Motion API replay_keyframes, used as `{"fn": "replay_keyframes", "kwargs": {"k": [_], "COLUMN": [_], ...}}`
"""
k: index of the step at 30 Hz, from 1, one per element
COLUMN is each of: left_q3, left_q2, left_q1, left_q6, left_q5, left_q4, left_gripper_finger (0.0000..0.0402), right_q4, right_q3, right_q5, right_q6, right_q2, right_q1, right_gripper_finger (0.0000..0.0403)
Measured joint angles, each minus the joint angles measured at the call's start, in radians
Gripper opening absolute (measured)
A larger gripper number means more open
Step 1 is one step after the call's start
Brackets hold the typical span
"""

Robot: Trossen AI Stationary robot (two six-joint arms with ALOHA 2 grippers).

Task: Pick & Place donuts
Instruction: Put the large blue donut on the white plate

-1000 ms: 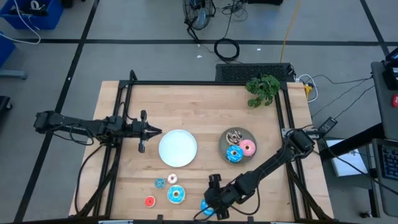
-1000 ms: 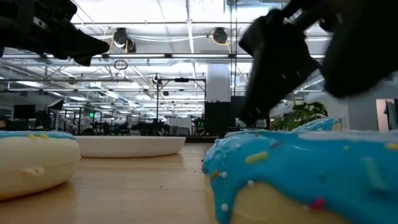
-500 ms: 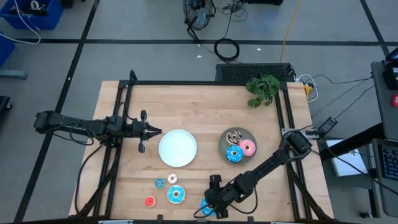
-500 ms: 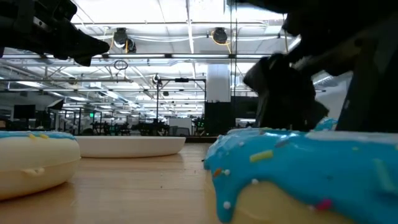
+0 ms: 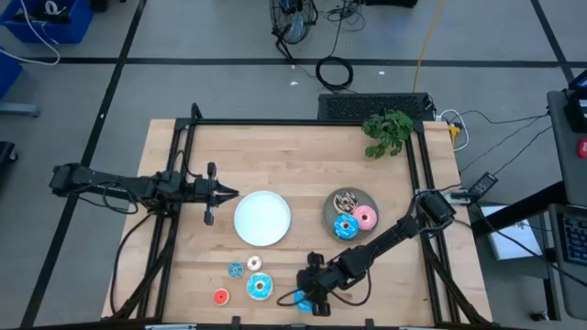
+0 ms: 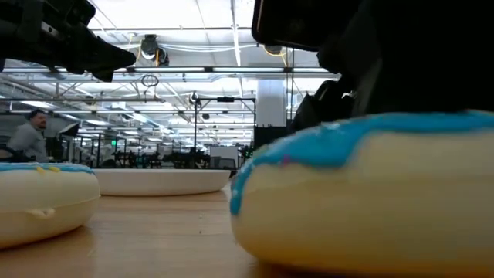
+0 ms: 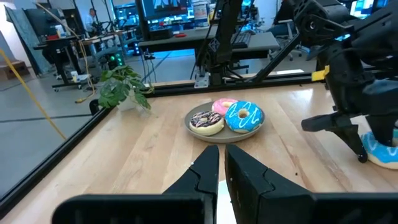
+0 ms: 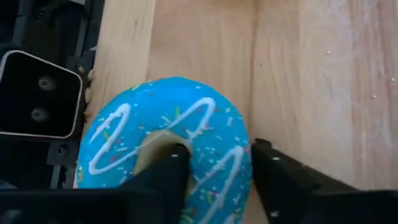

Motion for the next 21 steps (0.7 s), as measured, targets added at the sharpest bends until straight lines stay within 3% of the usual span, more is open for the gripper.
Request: {"fn": "replay_keyframes", "kwargs": {"k": [5, 7, 10, 16, 21], "left_q3": [0.0, 0.0, 0.0, 0.0, 0.0], "left_q2": [0.0, 0.0, 0.0, 0.0, 0.0], "left_q1": [0.0, 0.0, 0.0, 0.0, 0.0], "left_q6": [-0.001, -0.007, -0.009, -0.01, -0.019], "left_q5": [0.0, 0.0, 0.0, 0.0, 0.0], "left_q4": [0.0, 0.0, -0.002, -0.007, -0.006], "left_gripper_finger": [0.0035, 0.0035, 0.0035, 0.0035, 0.0035], "right_q4": [-0.009, -0.017, -0.06, -0.201, -0.203], "right_q3": [-0.002, -0.004, -0.006, -0.008, -0.005], "right_q5": [-0.008, -0.01, -0.002, 0.111, 0.224], "right_q6": [-0.01, -0.012, -0.034, -0.086, -0.187], "right_q2": [-0.009, -0.02, -0.053, -0.161, -0.256], "right_q1": [-0.009, -0.016, -0.022, -0.052, -0.135], "right_gripper_finger": [0.0043, 0.0015, 0.0017, 0.0007, 0.0009]}}
